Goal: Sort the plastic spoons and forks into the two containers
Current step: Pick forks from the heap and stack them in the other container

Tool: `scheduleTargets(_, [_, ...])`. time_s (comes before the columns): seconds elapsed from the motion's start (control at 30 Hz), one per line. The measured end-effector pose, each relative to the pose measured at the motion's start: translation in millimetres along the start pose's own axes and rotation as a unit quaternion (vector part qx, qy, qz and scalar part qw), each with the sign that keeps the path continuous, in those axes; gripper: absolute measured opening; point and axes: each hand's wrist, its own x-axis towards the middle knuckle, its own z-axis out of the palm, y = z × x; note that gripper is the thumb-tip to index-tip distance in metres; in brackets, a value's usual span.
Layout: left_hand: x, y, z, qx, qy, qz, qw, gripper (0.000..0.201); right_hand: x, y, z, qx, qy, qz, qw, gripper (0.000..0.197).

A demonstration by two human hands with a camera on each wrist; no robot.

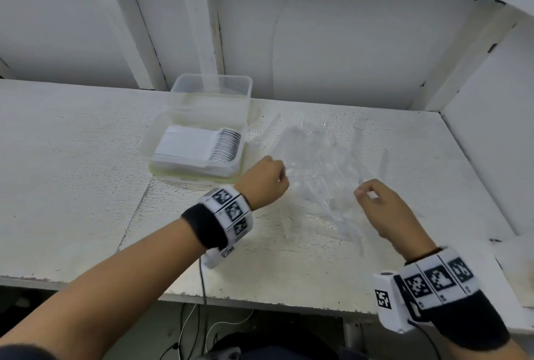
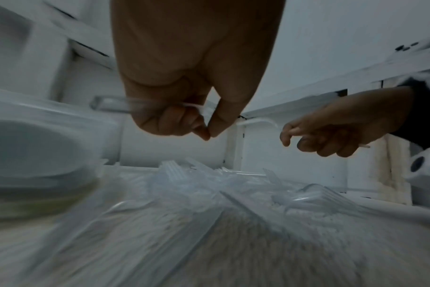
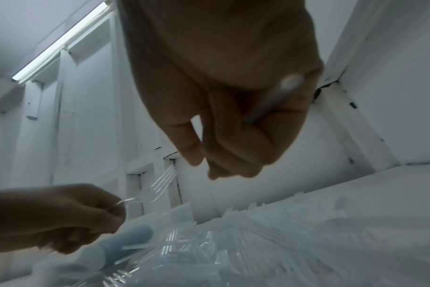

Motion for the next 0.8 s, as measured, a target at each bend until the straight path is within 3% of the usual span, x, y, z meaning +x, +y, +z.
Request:
scheduleTargets(0.17, [43.1,26.5,20.4,0.076,-0.114,0.018,0.99,0.038,5.5,11.3,7.0,0.067,0.014,0.051,0.996,0.02])
scheduleTargets(0.23, [48.5,28.4,25.2,0.113,-0.139,0.013,0.984,0.035,5.2,16.0,9.7,0.075,0.014,0.047,0.996,0.017])
scheduleTargets(0.43, [44.7,22.2,10.3,0.024,-0.117,0.002,0.993,0.008,1.0,27.6,7.3,0.062,0.014,0.033,0.997,0.015])
scheduleTargets(0.6, [17.0,0.3,-11.1,-0.157,-0.054,-0.06,0.984,0.011,2.2,8.3,4.1,-0.078,0.014,-0.06,0.995,0.019])
scheduleTargets(0.73, [-4.0,-21.2,-19.9,-0.23,-0.01,-0.103,0.968,0.021,16.1,-6.2,23.3,-0.215,-0.066,-0.102,0.969,0.037])
scheduleTargets(0.8, [-11.2,-30.3,-22.2,-0.261,-0.008,-0.118,0.958,0.021,23.9,-8.0,34.8,-0.276,-0.094,-0.104,0.951,0.036])
